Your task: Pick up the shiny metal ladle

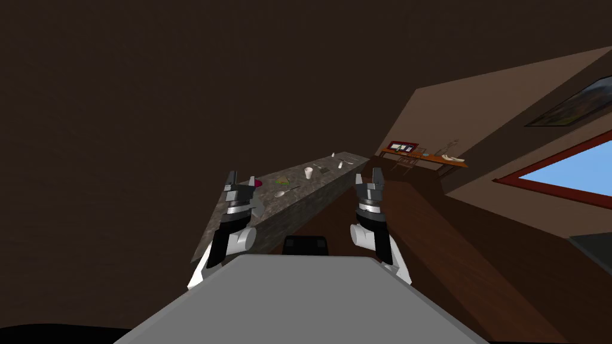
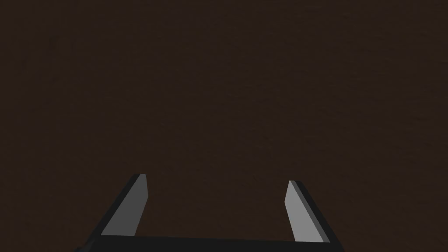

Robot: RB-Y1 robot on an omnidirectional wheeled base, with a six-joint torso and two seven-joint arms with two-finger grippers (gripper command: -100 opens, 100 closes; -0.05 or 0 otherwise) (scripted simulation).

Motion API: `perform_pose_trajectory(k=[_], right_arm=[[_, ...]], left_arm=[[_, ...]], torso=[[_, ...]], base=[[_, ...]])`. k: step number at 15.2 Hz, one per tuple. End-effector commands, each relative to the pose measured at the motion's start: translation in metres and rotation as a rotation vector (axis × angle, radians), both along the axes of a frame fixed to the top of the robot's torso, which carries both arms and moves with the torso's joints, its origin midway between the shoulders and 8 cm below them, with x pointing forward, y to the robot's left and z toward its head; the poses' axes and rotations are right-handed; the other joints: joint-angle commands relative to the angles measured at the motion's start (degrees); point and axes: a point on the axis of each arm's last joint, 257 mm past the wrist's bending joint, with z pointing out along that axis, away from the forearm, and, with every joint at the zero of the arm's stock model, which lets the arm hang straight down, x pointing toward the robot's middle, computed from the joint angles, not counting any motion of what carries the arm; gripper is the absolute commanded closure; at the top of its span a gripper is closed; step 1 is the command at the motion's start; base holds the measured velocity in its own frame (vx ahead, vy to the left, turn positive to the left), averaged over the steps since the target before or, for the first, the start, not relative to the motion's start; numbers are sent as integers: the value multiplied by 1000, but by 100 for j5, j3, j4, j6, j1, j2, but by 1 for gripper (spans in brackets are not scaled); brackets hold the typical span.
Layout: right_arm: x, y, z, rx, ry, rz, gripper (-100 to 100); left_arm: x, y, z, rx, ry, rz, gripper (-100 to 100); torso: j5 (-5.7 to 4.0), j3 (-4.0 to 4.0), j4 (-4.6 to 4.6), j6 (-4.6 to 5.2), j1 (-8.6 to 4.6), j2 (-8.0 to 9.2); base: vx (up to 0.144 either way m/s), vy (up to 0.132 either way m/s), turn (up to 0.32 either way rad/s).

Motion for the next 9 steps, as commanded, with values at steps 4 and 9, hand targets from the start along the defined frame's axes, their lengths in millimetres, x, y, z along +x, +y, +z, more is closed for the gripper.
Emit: perform_pose_trajectory(k=[4,9], right_arm=[[0,0,0,0,0,0,0],[0,0,0,0,0,0,0]], left_arm=[[13,5,-19,29,94,-33,-100],[25,19,-46,24,209,-49,-100]], torso=[[-5,10,4,1,-25,19],[-8,3,1,1,-35,5]], base=[[-45,-70,-32],[-9,-92,-39]])
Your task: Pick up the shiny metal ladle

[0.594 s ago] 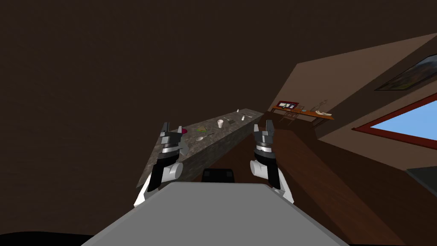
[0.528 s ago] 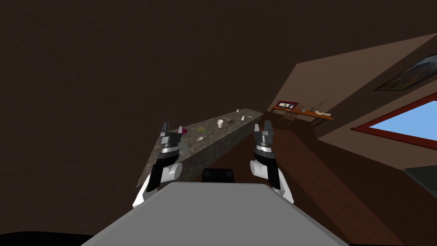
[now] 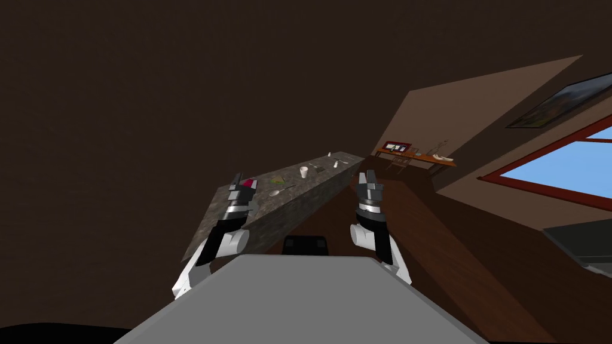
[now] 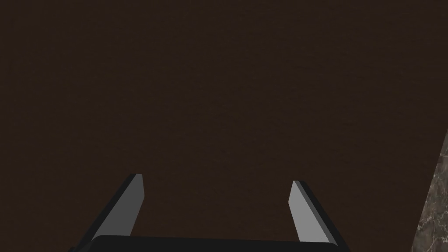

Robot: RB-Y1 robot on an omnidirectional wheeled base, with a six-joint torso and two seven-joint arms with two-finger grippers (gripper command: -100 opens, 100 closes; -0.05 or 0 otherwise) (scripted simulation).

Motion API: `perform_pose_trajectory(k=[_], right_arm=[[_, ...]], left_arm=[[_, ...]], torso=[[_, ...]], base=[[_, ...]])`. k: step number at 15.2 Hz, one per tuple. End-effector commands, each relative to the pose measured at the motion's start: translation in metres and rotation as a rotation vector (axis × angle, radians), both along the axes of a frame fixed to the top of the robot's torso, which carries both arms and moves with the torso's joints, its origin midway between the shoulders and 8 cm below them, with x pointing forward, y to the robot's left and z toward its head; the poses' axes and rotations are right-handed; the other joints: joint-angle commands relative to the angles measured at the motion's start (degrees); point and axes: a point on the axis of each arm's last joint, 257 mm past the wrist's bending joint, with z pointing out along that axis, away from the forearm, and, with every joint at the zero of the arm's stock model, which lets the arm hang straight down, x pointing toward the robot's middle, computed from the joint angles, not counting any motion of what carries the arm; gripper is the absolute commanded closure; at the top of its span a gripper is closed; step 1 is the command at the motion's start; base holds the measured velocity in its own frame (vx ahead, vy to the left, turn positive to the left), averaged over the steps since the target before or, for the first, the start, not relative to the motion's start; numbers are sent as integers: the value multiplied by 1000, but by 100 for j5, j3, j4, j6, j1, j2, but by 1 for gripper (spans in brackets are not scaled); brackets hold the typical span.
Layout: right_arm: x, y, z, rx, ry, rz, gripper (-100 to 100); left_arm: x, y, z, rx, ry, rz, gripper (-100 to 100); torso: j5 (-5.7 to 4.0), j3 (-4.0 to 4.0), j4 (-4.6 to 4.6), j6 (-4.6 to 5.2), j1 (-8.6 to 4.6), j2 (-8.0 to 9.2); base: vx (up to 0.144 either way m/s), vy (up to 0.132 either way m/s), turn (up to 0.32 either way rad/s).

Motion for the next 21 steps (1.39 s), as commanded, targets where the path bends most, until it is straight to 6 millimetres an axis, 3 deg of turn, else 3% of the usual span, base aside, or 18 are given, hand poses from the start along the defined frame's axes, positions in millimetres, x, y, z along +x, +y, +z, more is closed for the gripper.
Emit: perform_pose_trajectory(k=[1,13,21], right_arm=[[0,0,0,0,0,0,0],[0,0,0,0,0,0,0],[0,0,0,0,0,0,0]], left_arm=[[5,5,-9,-4,37,-3,-100],[22,44,-73,-48,297,8,-100],[22,86,-125,-111,509,44,-100]], torso=[[0,0,0,0,0,0],[1,-9,-3,0,4,-15],[1,-11,-4,0,7,-18]], base=[[20,-57,-31],[28,-59,-43],[44,-58,-53]])
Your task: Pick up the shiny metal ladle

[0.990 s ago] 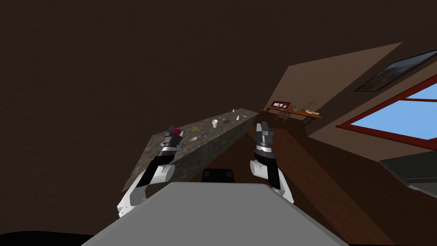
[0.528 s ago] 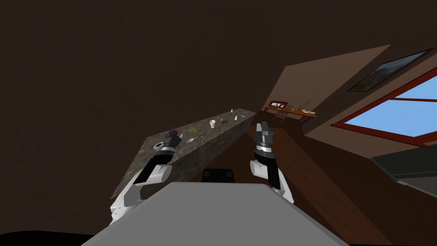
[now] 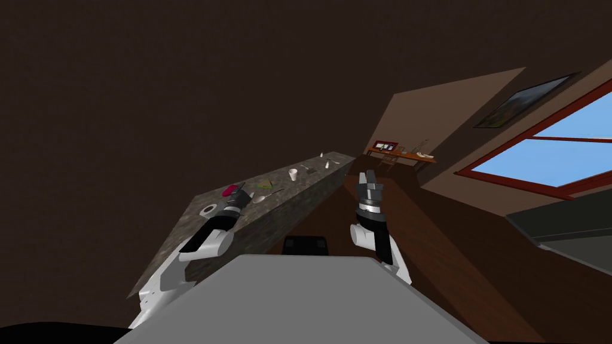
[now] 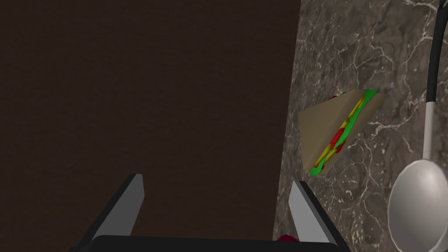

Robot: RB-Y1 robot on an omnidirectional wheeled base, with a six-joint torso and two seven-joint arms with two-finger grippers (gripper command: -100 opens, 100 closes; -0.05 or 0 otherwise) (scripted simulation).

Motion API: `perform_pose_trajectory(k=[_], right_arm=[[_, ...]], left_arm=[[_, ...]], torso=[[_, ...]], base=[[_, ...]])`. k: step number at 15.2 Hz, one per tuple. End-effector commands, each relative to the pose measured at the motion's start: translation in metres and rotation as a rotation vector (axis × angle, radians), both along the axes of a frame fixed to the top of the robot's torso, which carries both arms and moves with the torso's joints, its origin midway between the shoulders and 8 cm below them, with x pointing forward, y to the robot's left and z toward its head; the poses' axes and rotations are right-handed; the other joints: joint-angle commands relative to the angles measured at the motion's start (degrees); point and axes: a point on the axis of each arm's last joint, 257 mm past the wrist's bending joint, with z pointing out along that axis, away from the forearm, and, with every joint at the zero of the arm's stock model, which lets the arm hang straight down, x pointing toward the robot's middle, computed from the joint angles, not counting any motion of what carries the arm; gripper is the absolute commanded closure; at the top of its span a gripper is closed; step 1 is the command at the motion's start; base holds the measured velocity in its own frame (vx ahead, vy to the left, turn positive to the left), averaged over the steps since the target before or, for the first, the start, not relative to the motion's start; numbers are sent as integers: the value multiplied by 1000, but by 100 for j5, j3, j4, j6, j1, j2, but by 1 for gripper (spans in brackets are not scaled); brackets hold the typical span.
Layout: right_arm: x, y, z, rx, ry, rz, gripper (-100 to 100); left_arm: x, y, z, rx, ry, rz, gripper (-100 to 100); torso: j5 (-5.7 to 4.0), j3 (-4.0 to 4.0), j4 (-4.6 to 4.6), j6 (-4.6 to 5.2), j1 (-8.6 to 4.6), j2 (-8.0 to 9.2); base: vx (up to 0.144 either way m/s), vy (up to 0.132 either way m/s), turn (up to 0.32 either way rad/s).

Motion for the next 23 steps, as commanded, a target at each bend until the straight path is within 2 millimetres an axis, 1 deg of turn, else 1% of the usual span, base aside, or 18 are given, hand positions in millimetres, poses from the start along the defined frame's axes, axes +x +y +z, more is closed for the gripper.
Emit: perform_pose_trajectory(k=[1,2,3,5,6,9,10,12,13,15,16,18,19,21,22,23], right_arm=[[0,0,0,0,0,0,0],[0,0,0,0,0,0,0],[0,0,0,0,0,0,0],[0,0,0,0,0,0,0],[0,0,0,0,0,0,0],[0,0,0,0,0,0,0],[0,0,0,0,0,0,0],[0,0,0,0,0,0,0],[0,0,0,0,0,0,0],[0,0,0,0,0,0,0],[0,0,0,0,0,0,0],[0,0,0,0,0,0,0],[0,0,0,0,0,0,0],[0,0,0,0,0,0,0],[0,0,0,0,0,0,0],[0,0,0,0,0,0,0]], left_arm=[[-1,11,-16,-16,61,14,-100],[-1,12,-18,-17,68,16,-100],[-3,22,-26,-31,101,27,-100],[-4,23,-33,-35,130,33,-100],[-7,34,-40,-50,164,46,-100],[-9,35,-48,-54,193,53,-100],[-12,46,-55,-70,230,68,-100],[-14,48,-62,-74,255,74,-100],[-18,58,-68,-90,289,90,-100],[-20,60,-75,-94,317,97,-100],[-25,70,-81,-111,351,114,-100],[-28,72,-88,-115,378,121,-100],[-33,82,-93,-133,409,139,-100],[-36,83,-100,-137,438,147,-100],[-42,93,-104,-155,467,166,-100],[-44,94,-108,-157,484,171,-100]], torso=[[0,0,0,0,0,0],[0,-1,-1,-1,0,-2],[1,0,0,-1,4,1],[0,0,0,0,1,0],[0,1,0,-1,4,3],[1,1,0,-1,6,3],[2,3,1,-1,11,7],[2,2,1,0,9,3],[2,2,1,-1,11,4],[1,0,0,0,3,0],[1,0,0,-1,5,1],[1,-2,-1,0,4,-4],[1,-1,-1,-1,7,-2],[0,-2,-1,0,2,-3],[1,0,0,-1,5,1],[1,0,0,0,6,-1]], base=[[59,-61,-54],[40,-43,-14],[46,-58,-73],[42,-52,-40],[41,-46,-64],[37,-37,-18],[38,-35,-62],[44,-37,-47],[48,-51,-52],[51,-51,-37],[56,-50,-73],[57,-43,-40],[58,-55,-53],[50,-48,-37],[52,-42,-63],[56,-45,-64]])
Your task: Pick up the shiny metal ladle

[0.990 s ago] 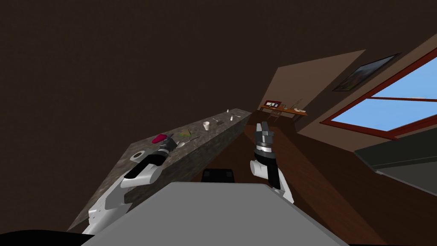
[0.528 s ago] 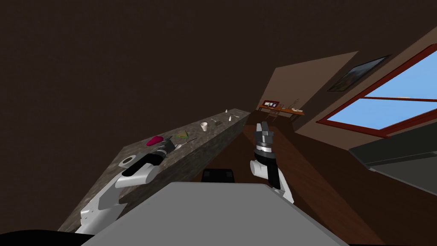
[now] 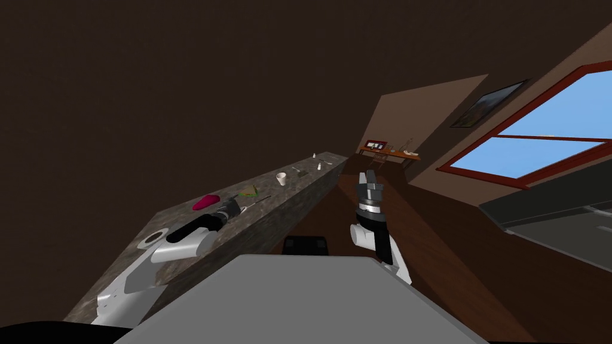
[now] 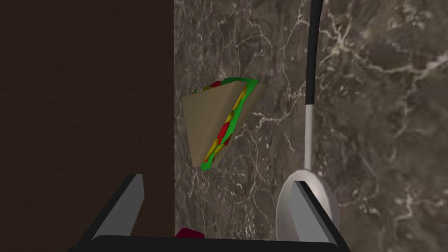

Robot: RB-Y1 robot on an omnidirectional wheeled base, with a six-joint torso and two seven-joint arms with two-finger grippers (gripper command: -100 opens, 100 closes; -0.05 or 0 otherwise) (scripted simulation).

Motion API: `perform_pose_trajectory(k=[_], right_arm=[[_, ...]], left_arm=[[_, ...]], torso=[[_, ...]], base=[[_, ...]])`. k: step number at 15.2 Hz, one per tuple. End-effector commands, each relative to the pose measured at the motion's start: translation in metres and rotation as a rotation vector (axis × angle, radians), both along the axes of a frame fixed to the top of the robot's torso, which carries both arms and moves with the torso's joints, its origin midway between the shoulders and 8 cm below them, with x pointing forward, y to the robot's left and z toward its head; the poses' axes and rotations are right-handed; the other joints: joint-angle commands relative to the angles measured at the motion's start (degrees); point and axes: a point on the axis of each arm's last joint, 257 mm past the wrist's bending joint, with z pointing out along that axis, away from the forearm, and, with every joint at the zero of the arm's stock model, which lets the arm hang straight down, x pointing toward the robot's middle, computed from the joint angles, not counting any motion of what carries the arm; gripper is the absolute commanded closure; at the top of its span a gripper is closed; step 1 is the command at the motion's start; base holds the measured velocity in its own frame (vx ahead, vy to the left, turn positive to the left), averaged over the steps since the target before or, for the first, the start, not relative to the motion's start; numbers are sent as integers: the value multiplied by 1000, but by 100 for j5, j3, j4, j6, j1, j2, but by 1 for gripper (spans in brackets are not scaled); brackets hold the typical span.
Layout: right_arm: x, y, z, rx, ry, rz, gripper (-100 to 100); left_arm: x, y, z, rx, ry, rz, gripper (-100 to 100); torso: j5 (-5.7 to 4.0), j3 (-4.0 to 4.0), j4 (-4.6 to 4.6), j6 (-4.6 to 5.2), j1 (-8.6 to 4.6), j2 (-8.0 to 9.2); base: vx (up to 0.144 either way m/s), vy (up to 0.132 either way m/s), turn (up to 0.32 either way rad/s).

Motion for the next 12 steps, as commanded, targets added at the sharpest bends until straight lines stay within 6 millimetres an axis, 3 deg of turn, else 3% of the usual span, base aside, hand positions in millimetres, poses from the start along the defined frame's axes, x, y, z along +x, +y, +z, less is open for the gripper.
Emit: perform_pose_trajectory(k=[1,2,12], right_arm=[[0,0,0,0,0,0,0],[0,0,0,0,0,0,0],[0,0,0,0,0,0,0]], left_arm=[[-7,4,-8,-12,40,15,-100],[-12,14,-11,-27,65,35,-100],[-49,43,-40,-92,251,131,-100]], torso=[[0,0,0,0,0,0],[0,2,0,-1,2,3],[0,0,0,-1,1,0]], base=[[41,-33,-20],[50,-48,-54],[56,-40,-46]])
